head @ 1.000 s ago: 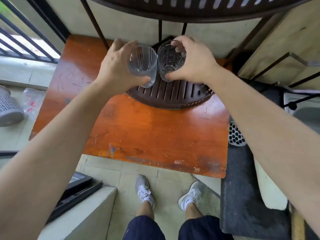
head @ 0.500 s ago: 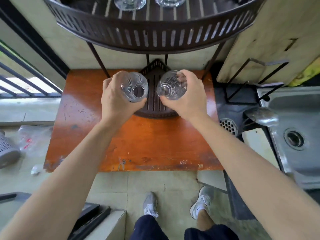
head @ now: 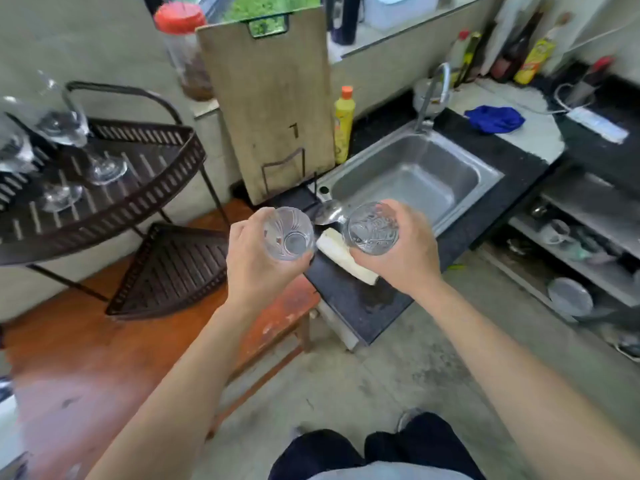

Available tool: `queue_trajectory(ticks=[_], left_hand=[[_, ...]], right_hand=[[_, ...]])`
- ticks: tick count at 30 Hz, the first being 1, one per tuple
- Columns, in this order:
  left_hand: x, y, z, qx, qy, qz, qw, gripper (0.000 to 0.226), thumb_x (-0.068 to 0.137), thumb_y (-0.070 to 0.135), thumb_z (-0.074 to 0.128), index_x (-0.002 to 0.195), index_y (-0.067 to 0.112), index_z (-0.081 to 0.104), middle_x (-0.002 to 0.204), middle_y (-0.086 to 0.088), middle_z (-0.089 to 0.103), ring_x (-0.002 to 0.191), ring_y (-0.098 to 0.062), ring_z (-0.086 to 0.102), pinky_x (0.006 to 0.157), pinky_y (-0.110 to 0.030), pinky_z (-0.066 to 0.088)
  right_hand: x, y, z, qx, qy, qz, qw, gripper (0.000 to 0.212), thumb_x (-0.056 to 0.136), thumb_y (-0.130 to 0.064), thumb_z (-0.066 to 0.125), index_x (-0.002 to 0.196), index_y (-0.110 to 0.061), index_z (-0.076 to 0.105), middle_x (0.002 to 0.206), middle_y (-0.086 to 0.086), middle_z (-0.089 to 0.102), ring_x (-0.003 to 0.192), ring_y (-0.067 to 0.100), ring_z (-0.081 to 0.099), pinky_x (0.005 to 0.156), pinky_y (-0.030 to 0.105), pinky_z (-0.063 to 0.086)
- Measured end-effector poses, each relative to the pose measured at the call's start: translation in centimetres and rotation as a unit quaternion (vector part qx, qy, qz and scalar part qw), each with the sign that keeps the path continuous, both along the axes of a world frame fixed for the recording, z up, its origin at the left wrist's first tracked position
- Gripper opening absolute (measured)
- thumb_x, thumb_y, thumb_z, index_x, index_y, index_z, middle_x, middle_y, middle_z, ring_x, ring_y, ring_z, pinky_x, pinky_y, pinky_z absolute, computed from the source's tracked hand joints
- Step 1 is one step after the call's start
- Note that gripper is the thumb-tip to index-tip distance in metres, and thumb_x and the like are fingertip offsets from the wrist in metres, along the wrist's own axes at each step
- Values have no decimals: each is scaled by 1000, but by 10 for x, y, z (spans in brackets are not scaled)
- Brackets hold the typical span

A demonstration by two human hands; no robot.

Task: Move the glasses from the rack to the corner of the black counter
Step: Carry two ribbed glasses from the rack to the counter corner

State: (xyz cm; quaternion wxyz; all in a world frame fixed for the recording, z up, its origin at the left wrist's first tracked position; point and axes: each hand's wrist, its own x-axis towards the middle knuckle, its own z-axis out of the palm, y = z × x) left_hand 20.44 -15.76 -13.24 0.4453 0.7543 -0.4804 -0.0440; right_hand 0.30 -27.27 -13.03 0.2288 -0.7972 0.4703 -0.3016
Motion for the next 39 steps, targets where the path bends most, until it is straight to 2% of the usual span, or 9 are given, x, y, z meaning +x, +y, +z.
queue_trajectory(ticks=[3, 8, 11, 16, 19, 22, 29, 35, 39], left_hand=[[-69, -48, 34, -18, 2, -98, 995, 76, 63, 34, 89, 129, 17, 54, 113, 19, 51, 107, -5, 38, 82, -4, 30], [-210, -123, 73, -39, -34, -230, 972, 80, 61, 35, 90, 131, 21, 53, 105, 23, 49, 113, -11, 43, 86, -13, 32], [-311, -161, 89, -65, -46, -297, 951, 76, 61, 38, 89, 128, 25, 54, 103, 33, 45, 113, -7, 41, 83, 0, 27], [-488, -212, 98, -75, -34, -381, 921, 81, 59, 36, 90, 130, 21, 54, 103, 25, 49, 110, -2, 37, 89, -20, 35], [-581, -233, 98, -61, -44, -430, 900, 83, 60, 38, 89, 132, 21, 52, 108, 17, 53, 113, -7, 41, 89, -19, 33], [-661, -253, 96, -48, -53, -474, 878, 85, 58, 35, 91, 132, 20, 52, 103, 23, 46, 117, -16, 46, 90, -22, 35], [-812, -328, 73, -26, -58, -550, 833, 83, 60, 38, 89, 132, 23, 52, 106, 19, 52, 115, -10, 44, 88, -19, 33], [-954, -443, 53, -29, -25, -598, 800, 82, 60, 42, 86, 133, 23, 52, 109, 14, 55, 115, -12, 44, 91, -27, 43], [-1040, -521, 63, -16, -33, -622, 782, 81, 59, 45, 84, 131, 26, 52, 113, 13, 59, 115, -13, 45, 88, -24, 39]], right_hand=[[-89, -17, 30, -20, -26, -83, 996, 79, 60, -45, 90, 128, -22, 56, 115, -5, 60, 111, 25, 54, 94, 40, 47], [-244, -36, 54, -62, -51, -202, 976, 80, 58, -46, 90, 127, -27, 56, 117, -4, 63, 109, 25, 56, 91, 34, 44], [-345, -46, 63, -71, -57, -265, 960, 79, 55, -50, 88, 124, -31, 55, 116, -7, 64, 111, 24, 57, 93, 41, 49], [-515, -55, 74, -85, -65, -353, 929, 84, 54, -55, 86, 127, -29, 56, 118, -6, 65, 112, 22, 57, 96, 42, 49], [-600, -52, 75, -83, -63, -400, 911, 84, 52, -55, 84, 127, -28, 56, 116, -6, 63, 111, 22, 56, 94, 40, 48], [-671, -54, 72, -81, -65, -446, 889, 81, 52, -48, 88, 124, -26, 59, 115, -5, 66, 109, 24, 57, 93, 39, 48], [-803, -93, 52, -70, -41, -520, 850, 81, 53, -48, 87, 126, -29, 58, 117, -6, 65, 110, 25, 57, 94, 39, 49], [-924, -185, 44, -47, -15, -560, 827, 84, 54, -55, 84, 130, -32, 55, 119, -11, 63, 113, 19, 54, 96, 41, 49], [-999, -248, 56, -28, -3, -598, 801, 85, 55, -53, 87, 131, -31, 55, 121, -8, 63, 114, 21, 53, 95, 38, 47]])
